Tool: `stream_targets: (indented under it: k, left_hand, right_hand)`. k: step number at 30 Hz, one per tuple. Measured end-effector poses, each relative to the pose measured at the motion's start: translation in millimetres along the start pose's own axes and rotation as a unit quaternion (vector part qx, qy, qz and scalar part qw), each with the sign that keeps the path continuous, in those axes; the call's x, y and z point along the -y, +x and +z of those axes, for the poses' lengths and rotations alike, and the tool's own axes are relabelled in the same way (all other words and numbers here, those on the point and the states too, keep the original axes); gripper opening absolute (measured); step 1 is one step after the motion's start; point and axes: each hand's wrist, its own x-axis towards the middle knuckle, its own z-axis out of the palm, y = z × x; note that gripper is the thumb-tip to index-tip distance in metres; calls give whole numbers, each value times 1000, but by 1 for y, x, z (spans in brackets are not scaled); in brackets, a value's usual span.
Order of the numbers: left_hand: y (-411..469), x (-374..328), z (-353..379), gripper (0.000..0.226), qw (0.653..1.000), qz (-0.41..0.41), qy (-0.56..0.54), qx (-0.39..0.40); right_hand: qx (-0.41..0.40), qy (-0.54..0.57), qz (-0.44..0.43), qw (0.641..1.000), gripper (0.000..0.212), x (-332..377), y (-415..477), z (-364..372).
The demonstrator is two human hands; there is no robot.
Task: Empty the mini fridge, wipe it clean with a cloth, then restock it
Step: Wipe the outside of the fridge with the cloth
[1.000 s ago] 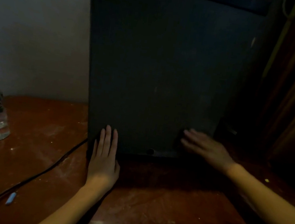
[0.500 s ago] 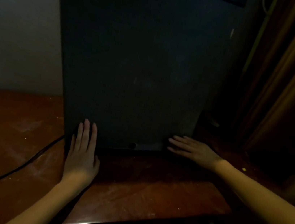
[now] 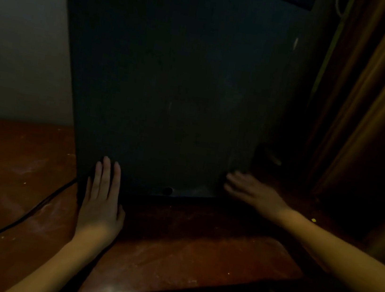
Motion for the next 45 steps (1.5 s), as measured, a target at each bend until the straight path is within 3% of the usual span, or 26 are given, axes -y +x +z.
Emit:
stream_targets:
  k: [4,14,18,21,23,25,27,30,33,37,41,45]
  left_hand:
    - [0,0,0,114,1000,-4,4,-3]
    - [0,-4,-4,111,1000,11,-6,-18]
    - [-5,-5,-12,110,1000,11,-22,-7]
    - [-8,-10,-28,105,998,29,-54,-11]
    - [0,-16,-43,108,997,42,-63,-16]
    - [20,-26,-60,110,996,56,-62,-24]
    - [45,-39,-80,108,995,76,-50,-38]
    - [85,-70,-113,101,987,132,-54,-77]
    - [117,-105,-136,86,968,199,-66,-137]
    - [159,-159,-153,68,932,282,-80,-214]
    - [199,-210,-162,65,926,288,-53,-236]
    - [210,-237,-152,57,917,310,-74,-238]
  right_hand:
    - [88,22,-115,989,59,13,6,3]
    - [50,105,-267,957,46,101,150,4]
    - [52,116,-241,962,52,107,152,-14]
    - [-74,90,-206,972,46,104,146,-46]
    - [-206,118,-93,967,41,89,144,-79]
    - [-355,110,83,925,44,56,144,-117]
    - [-415,50,186,889,42,12,147,-163]
    - [-394,81,182,897,34,-59,156,-227]
    - [-381,101,171,903,42,-97,165,-259]
    - [-352,144,193,904,66,-115,158,-246]
    - [-349,117,211,905,42,-127,161,-222]
    - [-352,108,182,912,40,-108,144,-186]
